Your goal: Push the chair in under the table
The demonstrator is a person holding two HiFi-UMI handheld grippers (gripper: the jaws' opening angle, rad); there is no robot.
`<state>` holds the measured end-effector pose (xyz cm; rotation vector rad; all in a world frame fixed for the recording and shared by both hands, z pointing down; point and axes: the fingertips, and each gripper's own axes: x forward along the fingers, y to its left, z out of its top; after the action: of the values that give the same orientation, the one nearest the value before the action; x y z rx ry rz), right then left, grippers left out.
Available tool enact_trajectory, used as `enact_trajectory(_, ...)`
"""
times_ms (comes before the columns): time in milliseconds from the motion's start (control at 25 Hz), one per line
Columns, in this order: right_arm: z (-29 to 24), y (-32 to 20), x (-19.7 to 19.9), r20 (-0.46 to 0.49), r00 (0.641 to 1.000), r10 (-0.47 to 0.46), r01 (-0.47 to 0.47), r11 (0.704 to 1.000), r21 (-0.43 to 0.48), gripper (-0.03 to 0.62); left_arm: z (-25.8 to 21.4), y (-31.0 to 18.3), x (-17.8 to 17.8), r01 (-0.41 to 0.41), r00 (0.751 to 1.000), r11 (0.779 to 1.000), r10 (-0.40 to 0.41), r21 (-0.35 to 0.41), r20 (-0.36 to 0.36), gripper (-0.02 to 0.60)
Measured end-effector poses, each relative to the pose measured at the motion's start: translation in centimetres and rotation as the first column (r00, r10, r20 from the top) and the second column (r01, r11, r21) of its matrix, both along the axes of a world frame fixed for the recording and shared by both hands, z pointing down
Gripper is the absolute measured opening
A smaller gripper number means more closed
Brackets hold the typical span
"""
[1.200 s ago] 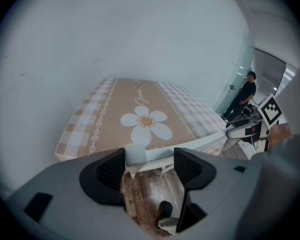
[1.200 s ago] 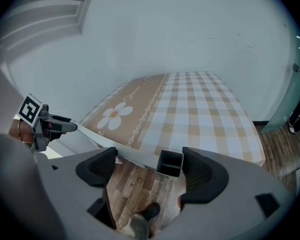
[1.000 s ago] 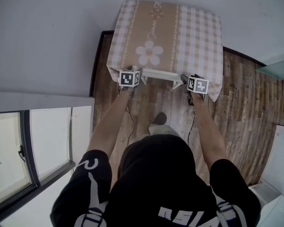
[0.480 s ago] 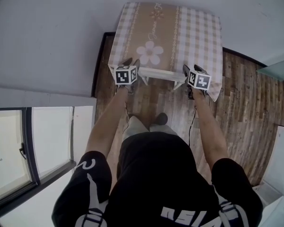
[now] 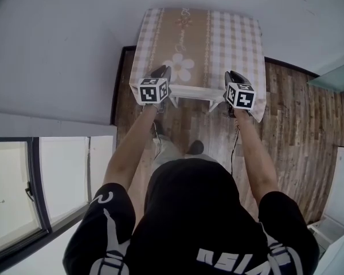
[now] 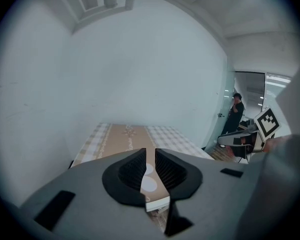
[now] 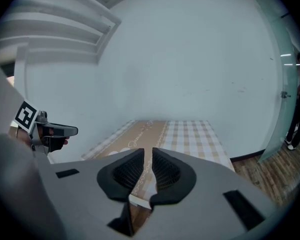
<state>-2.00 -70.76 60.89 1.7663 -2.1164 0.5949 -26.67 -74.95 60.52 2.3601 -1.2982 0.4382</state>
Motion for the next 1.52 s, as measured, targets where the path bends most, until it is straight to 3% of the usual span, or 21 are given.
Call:
enact_trajectory(200,-0.7,0.2,0.0,-0.009,1.0,0.005,-0.005,1.0,0.015,0.015,-1.7,-0.4,0.5,-0.019,1.0,0.999,0.019,0.042,0.002,0.043)
enact_trajectory(440,-1.0,0.5,-0.2,-0.006,1.0,-0.003,0.003,1.0,0.025,0.014,-2.4,-0.4,0.9,-0.039,0.999,0.997,0.038,0.065,0.016,0.031)
enact_trajectory(640,-1.4,0.5,-0.4,-0.011,1.0,-0.009,0.009,0.999,0.032,0.014,-2.8,-0.3,1.3,-0.042,0.999,0.998,0.043,0.045,-0.029,0.026)
enact_trajectory(880,-1.6,0.3,-0.6,-0.026,1.0,-0.011,0.012,0.999,0.035,0.014,-3.0,-0.6,1.5,-0.05,0.998,0.997,0.052,0.052,-0.035,0.026)
enact_trajectory(1520,-1.4,-0.2,-0.6,-0.04,0.999,-0.015,0.016,0.999,0.029,0.014,-2.6,-1.2,1.2,-0.036,0.999,0.998,0.036,0.045,-0.018,0.026)
